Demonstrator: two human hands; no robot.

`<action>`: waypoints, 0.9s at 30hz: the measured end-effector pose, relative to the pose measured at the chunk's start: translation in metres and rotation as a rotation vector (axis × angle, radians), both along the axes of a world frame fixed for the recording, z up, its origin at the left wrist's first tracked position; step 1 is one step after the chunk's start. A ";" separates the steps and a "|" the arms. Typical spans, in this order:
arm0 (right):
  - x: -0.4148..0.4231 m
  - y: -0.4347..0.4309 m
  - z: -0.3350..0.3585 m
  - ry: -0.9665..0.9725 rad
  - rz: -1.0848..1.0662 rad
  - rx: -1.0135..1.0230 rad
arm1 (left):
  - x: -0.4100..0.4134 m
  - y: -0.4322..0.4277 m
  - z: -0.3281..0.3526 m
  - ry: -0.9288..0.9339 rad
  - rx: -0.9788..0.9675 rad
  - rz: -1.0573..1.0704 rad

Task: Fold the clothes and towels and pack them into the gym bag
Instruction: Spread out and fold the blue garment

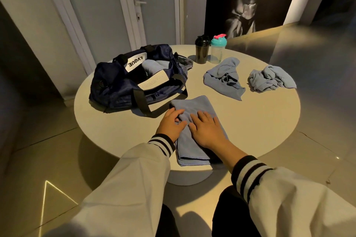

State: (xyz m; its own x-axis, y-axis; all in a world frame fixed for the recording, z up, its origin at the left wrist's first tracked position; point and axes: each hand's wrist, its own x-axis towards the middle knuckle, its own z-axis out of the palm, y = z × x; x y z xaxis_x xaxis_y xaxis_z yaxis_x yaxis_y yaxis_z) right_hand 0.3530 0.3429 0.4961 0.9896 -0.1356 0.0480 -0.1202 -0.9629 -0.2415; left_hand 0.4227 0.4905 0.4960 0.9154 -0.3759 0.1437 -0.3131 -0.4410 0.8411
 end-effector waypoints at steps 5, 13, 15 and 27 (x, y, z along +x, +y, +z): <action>-0.001 0.004 0.002 0.052 -0.013 0.033 | 0.000 -0.001 -0.007 -0.007 -0.004 0.057; -0.001 -0.015 0.006 0.128 -0.133 0.079 | 0.002 0.000 -0.001 0.077 -0.035 0.126; -0.005 -0.013 0.007 0.190 -0.136 0.075 | 0.002 -0.003 -0.003 0.070 0.048 0.082; -0.016 -0.007 0.009 0.163 -0.109 0.067 | 0.006 -0.002 0.009 0.204 0.071 0.123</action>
